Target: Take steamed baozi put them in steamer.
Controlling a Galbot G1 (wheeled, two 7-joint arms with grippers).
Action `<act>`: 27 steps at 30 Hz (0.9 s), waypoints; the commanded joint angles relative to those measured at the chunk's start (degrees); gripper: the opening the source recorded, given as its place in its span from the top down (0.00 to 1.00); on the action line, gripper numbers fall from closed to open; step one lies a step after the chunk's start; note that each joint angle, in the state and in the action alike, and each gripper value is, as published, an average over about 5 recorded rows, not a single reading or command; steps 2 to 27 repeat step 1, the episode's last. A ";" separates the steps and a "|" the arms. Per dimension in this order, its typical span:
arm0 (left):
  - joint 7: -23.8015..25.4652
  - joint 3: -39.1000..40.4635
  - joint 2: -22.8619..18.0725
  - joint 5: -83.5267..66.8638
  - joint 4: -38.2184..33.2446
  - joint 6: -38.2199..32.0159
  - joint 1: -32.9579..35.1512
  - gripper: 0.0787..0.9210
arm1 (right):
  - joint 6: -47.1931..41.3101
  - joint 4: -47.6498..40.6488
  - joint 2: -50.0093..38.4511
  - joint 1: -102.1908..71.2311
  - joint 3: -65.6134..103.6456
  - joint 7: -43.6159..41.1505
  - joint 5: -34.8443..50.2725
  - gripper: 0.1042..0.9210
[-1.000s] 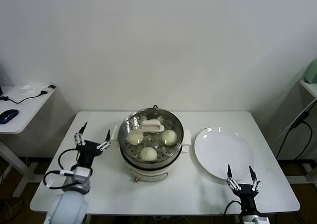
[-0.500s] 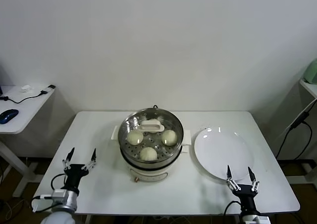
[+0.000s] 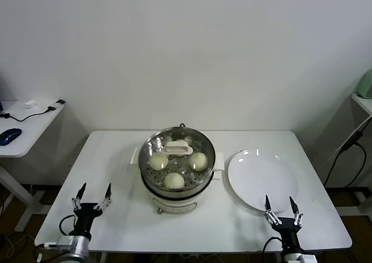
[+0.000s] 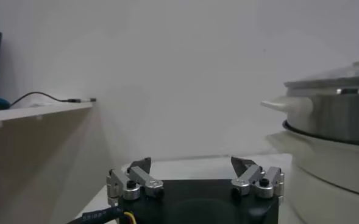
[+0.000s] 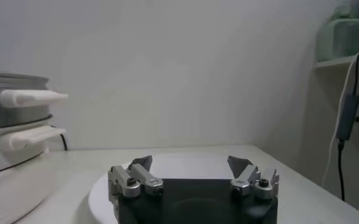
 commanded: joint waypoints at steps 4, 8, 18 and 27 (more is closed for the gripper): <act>0.44 -0.21 0.24 -1.01 1.53 -2.35 0.59 0.12 | -0.11 -0.09 -0.13 -0.02 0.08 -0.31 0.38 0.12; 0.44 -0.21 0.24 -1.01 1.53 -2.35 0.59 0.12 | -0.11 -0.09 -0.13 -0.02 0.08 -0.31 0.38 0.12; 0.44 -0.21 0.24 -1.01 1.53 -2.35 0.59 0.12 | -0.11 -0.09 -0.13 -0.02 0.08 -0.31 0.38 0.12; 0.44 -0.21 0.24 -1.01 1.53 -2.35 0.59 0.12 | -0.11 -0.09 -0.13 -0.02 0.08 -0.31 0.38 0.12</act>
